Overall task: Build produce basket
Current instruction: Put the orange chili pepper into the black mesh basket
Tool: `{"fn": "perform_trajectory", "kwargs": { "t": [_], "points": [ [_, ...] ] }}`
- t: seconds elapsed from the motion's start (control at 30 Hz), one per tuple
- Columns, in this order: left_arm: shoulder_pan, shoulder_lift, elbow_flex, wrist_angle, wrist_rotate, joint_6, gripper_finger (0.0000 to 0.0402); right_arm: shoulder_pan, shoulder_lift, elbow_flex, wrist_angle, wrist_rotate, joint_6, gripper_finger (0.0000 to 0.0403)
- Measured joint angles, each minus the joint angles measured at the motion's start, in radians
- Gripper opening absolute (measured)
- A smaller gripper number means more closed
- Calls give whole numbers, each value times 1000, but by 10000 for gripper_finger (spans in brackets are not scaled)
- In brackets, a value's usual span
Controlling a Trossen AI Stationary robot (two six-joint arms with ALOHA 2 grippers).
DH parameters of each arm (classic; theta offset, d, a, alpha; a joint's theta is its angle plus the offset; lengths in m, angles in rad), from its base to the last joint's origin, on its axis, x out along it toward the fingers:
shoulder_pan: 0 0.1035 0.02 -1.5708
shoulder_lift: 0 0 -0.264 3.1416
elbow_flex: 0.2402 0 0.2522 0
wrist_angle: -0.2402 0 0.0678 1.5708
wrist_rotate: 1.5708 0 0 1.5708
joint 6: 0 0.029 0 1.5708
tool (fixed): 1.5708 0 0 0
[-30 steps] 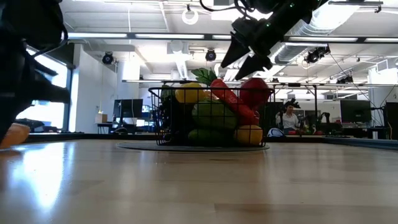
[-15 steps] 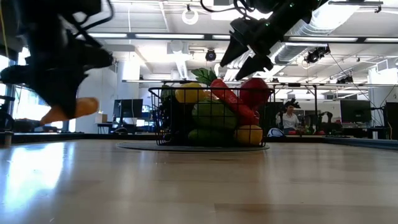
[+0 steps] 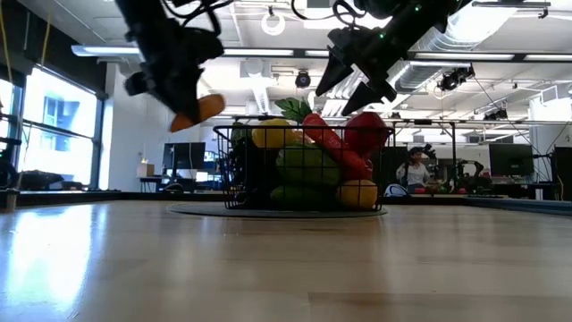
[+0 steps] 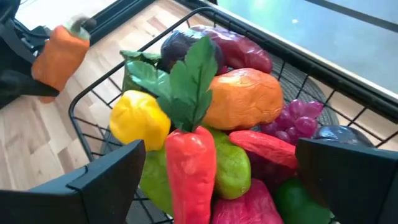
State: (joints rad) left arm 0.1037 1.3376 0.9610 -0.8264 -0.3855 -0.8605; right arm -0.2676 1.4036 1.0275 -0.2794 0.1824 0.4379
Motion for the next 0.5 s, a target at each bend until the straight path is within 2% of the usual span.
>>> {"fn": "perform_trajectory", "kwargs": {
  "t": [0.23,0.37,0.5],
  "points": [
    [101,0,20,239,63,233,53,0,0,0,0,56,29,399],
    [149,0,20,347,114,320,53,0,0,0,0,94,83,399],
    [189,0,20,416,121,398,53,0,0,0,12,104,114,399]
  ]
}}
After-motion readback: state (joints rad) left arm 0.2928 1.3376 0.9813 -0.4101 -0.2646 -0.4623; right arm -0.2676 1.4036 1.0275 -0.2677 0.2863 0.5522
